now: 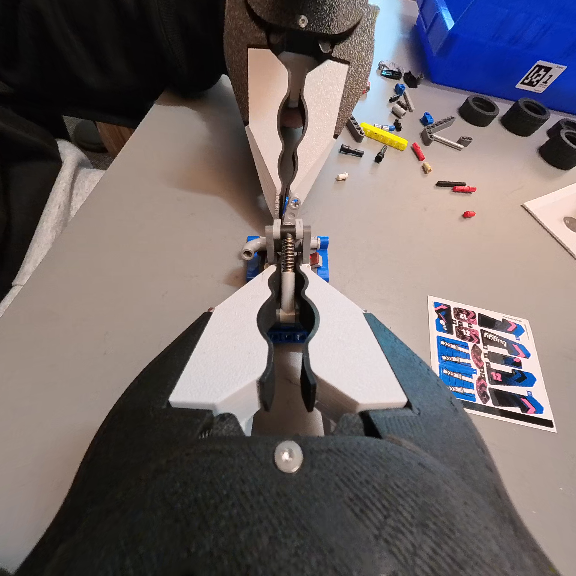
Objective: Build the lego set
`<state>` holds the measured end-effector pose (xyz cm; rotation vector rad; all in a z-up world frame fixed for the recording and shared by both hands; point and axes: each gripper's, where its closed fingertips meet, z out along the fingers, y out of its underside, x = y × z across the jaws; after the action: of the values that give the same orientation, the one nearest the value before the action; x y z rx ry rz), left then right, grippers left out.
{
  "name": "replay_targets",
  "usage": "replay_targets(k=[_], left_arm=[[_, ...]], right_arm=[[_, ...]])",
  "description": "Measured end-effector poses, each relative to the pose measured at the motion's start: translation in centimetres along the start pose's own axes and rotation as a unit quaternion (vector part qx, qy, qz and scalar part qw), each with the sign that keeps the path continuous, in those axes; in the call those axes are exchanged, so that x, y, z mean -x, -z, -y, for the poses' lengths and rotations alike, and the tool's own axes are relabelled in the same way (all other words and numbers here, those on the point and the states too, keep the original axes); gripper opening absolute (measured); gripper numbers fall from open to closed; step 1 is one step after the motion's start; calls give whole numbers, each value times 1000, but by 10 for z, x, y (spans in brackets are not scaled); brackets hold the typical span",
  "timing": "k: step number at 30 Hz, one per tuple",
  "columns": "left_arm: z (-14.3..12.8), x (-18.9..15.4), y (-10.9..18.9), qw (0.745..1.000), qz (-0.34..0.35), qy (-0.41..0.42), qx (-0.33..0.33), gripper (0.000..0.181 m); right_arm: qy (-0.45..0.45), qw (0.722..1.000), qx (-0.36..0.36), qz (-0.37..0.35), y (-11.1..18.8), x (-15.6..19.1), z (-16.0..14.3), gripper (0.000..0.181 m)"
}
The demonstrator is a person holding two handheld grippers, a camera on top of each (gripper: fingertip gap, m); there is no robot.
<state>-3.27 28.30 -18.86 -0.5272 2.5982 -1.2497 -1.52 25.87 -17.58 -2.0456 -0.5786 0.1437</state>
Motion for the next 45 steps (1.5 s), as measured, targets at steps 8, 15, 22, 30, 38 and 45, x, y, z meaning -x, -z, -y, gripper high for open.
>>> replay_targets(k=[8, 15, 22, 30, 38, 45], left_arm=[[-7, 2, 2, 1000, 3, 3, 15, 10], [-3, -2, 0, 1000, -12, 21, 1, 9], [-2, 3, 5, 986, -45, 156, -20, 19], [9, 3, 3, 949, -102, 292, -64, 13], [8, 9, 4, 991, -6, 124, -41, 11], [8, 7, 5, 991, -12, 126, -43, 11]], right_arm=[[-4, 1000, 0, 2, 0, 0, 0, 6], [-3, 1000, 0, 2, 0, 0, 0, 6], [-2, 1000, 0, 2, 0, 0, 0, 6], [-2, 1000, 0, 2, 0, 0, 0, 6], [-2, 1000, 0, 2, 0, 0, 0, 6], [-1, 1000, 0, 3, 0, 1, 0, 6]])
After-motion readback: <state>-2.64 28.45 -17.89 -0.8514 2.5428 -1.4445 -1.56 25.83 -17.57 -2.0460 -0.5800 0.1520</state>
